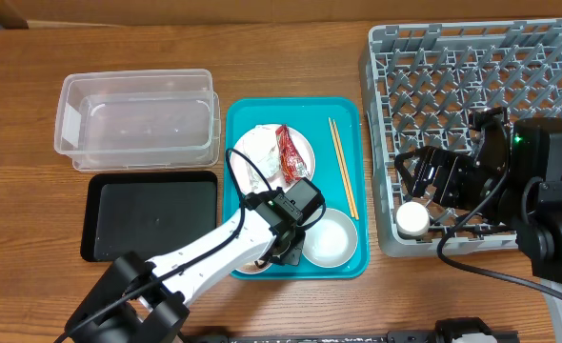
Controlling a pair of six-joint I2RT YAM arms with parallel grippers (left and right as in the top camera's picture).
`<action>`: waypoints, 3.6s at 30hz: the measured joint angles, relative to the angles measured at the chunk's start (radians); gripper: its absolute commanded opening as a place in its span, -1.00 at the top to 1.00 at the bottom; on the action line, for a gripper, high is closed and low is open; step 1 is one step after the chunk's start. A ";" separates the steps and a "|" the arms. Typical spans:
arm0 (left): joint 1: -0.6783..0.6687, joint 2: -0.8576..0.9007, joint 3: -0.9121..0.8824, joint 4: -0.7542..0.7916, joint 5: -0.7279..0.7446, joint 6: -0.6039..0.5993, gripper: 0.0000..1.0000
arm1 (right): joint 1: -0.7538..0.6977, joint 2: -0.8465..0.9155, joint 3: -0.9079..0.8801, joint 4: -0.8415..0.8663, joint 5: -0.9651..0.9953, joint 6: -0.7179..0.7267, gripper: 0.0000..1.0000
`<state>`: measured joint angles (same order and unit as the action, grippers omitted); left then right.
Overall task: Sort waste into correct bins and load items into the dishwasher
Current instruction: 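Grasp the pink-rimmed rice bowl with the left gripper and lift it, then tip the rice bowl over the black tray to dump the rice, then set the emptied pink bowl back on the teal tray with the left gripper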
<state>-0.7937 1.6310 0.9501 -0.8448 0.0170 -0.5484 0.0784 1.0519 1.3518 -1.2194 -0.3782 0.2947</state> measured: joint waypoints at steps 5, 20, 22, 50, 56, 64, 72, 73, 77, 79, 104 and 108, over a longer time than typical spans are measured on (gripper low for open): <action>0.001 -0.050 0.043 -0.088 0.009 0.000 0.92 | 0.000 0.000 0.000 0.000 0.000 0.000 -0.96; 0.653 -0.335 0.126 -0.206 0.477 0.212 0.92 | 0.000 0.000 0.000 0.000 0.000 0.000 -0.96; 0.766 -0.322 0.114 -0.215 0.594 0.288 0.92 | 0.000 0.000 0.000 -0.001 0.000 -0.001 -0.96; 1.267 0.091 0.021 -0.614 1.338 1.184 0.92 | 0.000 0.000 0.000 -0.001 0.000 0.000 -0.96; 1.280 0.092 0.021 -0.660 1.341 1.296 0.92 | 0.000 0.000 0.000 -0.004 0.000 -0.001 -0.96; 1.296 0.093 0.021 -0.714 1.334 1.373 0.92 | 0.000 0.000 0.000 -0.004 0.000 0.000 -0.96; 1.299 0.093 0.021 -0.836 1.348 1.466 0.91 | 0.000 0.000 0.000 -0.008 0.000 0.000 -0.97; 1.299 0.093 0.021 -0.830 1.345 1.476 0.92 | 0.000 0.000 0.000 -0.010 0.000 0.000 -0.97; 1.308 0.093 0.021 -0.833 1.328 1.485 0.92 | 0.000 0.000 0.000 -0.011 0.000 0.000 -0.97; 1.309 0.091 0.021 -0.842 1.313 1.487 0.92 | 0.000 0.000 0.000 -0.011 0.000 0.000 -0.98; 0.645 -0.459 0.036 -0.260 0.512 0.403 0.92 | 0.000 0.000 0.000 0.004 0.000 0.000 -0.99; 0.319 -0.418 0.035 -0.147 0.283 0.225 0.92 | 0.000 0.000 0.000 0.003 0.000 -0.001 -0.99</action>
<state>-0.4747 1.2133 0.9848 -0.9916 0.3000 -0.3237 0.0784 1.0519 1.3518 -1.2160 -0.3779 0.2939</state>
